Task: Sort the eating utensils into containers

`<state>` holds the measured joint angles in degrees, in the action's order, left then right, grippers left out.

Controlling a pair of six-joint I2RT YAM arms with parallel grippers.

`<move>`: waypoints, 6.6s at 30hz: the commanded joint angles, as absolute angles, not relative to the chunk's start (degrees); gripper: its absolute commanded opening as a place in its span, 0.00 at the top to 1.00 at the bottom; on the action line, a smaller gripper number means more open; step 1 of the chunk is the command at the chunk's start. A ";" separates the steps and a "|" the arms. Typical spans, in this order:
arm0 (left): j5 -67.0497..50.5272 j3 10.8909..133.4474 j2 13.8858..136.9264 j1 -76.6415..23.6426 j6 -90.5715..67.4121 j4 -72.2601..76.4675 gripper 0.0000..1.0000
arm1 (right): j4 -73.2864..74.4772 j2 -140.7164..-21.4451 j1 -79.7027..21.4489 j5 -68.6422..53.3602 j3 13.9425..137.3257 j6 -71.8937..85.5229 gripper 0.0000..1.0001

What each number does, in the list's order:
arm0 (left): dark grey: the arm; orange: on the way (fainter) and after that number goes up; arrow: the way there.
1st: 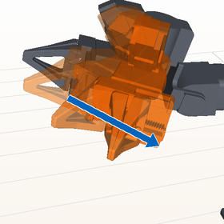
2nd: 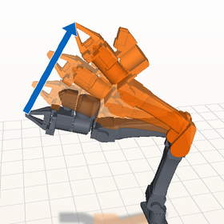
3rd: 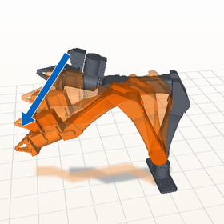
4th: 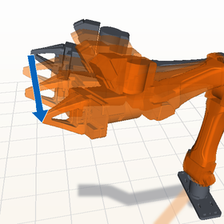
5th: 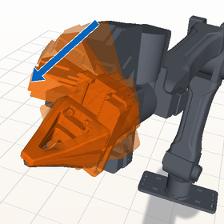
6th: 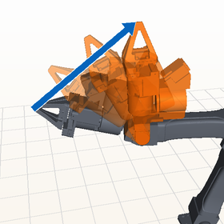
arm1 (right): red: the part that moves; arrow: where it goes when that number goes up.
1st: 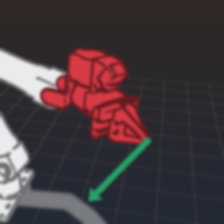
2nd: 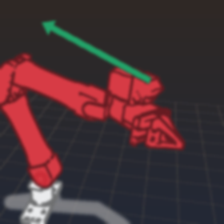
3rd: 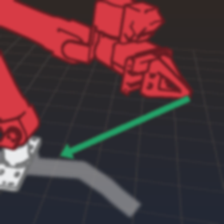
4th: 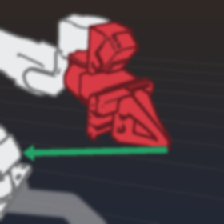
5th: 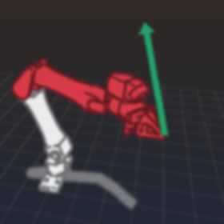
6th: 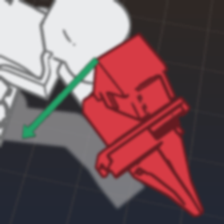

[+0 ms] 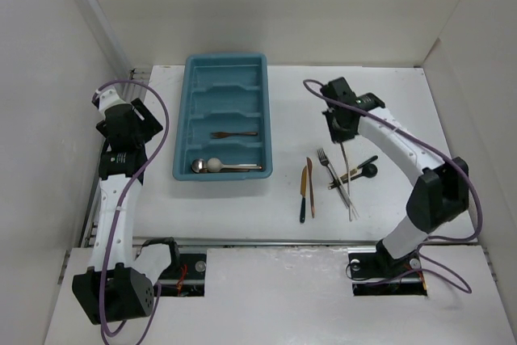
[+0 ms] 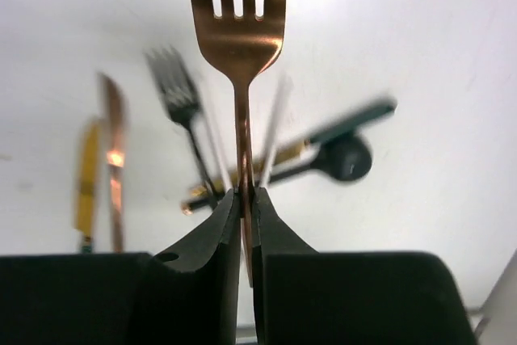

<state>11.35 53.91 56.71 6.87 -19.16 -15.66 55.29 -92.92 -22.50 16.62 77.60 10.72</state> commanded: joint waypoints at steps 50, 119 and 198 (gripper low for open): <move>10.37 54.76 54.76 7.21 -19.51 -14.24 0.31 | 39.55 -91.32 -24.35 4.57 58.00 14.59 0.76; 13.36 57.04 54.23 7.21 -18.37 -15.38 0.31 | 15.27 -114.45 -50.80 18.09 112.77 -15.33 0.43; -38.84 109.83 105.61 -9.57 9.16 -31.36 0.14 | 42.36 -81.30 -15.91 16.08 56.26 17.40 1.00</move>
